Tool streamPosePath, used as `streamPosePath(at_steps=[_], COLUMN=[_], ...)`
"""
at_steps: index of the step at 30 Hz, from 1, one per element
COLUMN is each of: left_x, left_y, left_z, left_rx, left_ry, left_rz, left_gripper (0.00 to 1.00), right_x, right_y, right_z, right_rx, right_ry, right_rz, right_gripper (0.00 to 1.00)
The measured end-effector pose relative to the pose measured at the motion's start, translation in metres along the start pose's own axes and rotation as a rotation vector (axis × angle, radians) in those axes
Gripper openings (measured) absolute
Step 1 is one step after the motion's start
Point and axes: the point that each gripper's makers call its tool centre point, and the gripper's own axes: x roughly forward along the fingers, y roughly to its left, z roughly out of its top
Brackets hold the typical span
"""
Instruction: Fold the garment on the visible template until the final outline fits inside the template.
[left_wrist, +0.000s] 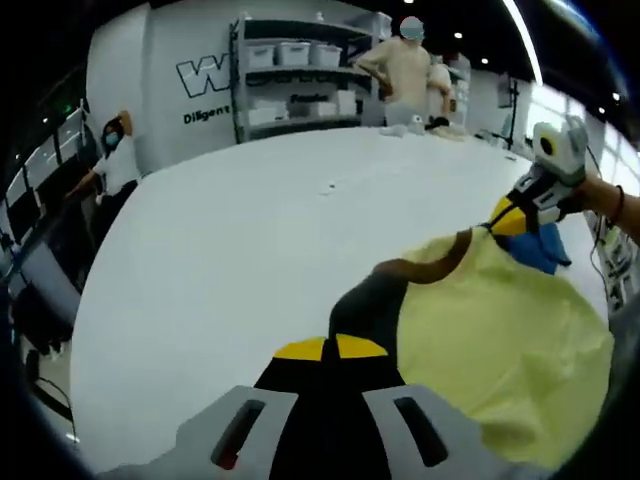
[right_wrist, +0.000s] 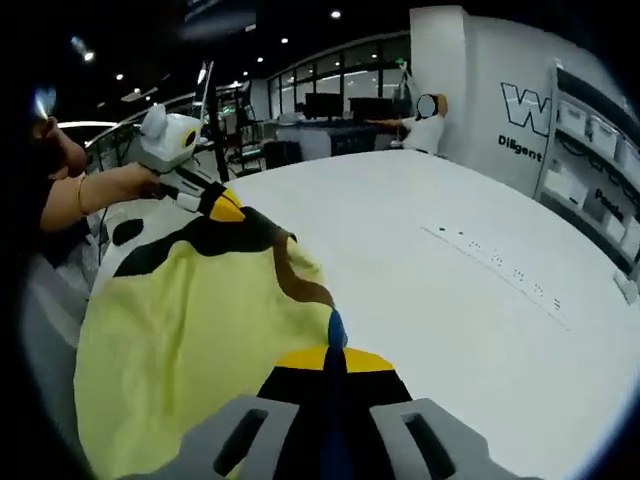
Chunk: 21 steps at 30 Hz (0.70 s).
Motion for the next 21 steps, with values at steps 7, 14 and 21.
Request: streamPosePath(at_steps=[7,14,21], left_x=[-0.03,-0.063,-0.089], left_y=[-0.01,-0.032,-0.058], left_z=[0.011,0.006,-0.022], left_rx=[0.037,0.118,0.188], left_ry=[-0.101,-0.15,-0.109], left_rz=[-0.025,-0.079,-0.15], left_gripper=[0.01,0.01,0.01], right_x=[-0.026,-0.051,-0.064], right_y=[0.017,0.043,0.077], right_z=[0.004,-0.001,-0.029], right_rx=[-0.032,-0.1,-0.151], right_ry=[-0.038,-0.031,0.02], right_rz=[-0.007,0.01,0.051], right_gripper=[0.0,0.0,0.0])
